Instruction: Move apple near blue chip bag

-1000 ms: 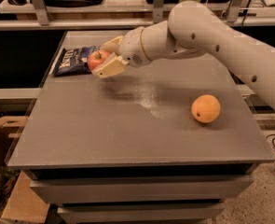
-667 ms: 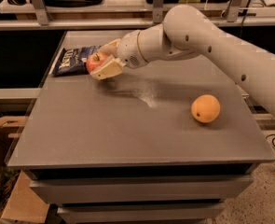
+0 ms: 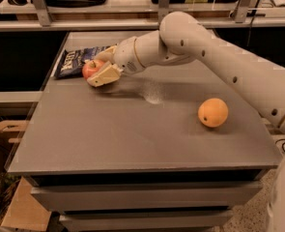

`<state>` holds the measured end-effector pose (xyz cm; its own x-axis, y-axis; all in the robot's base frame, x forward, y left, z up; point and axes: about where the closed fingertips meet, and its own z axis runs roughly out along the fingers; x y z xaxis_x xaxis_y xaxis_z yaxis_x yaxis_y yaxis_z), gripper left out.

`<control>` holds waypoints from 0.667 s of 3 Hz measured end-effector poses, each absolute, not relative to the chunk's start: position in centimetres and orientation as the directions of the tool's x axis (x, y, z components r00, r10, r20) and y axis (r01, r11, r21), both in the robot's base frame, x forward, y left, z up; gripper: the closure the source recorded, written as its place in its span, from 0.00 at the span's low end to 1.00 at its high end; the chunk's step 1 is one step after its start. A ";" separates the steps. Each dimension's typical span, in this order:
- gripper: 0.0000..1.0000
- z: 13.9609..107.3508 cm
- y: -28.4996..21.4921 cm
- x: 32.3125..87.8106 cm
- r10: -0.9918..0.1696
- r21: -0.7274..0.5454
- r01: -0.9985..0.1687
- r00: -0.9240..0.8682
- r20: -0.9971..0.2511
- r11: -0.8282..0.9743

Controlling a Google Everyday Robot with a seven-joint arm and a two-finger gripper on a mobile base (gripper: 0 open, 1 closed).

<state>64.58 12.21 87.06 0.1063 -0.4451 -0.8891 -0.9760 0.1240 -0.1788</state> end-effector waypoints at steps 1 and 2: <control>0.59 87.1 13.4 64.9 -0.432 -0.176 -0.979 0.117 -0.894 0.099; 0.37 87.3 14.1 65.0 -0.426 -0.173 -0.981 0.123 -0.896 0.081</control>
Offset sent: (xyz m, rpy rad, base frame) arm 0.0087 0.0216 0.0055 0.0217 0.0040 0.0613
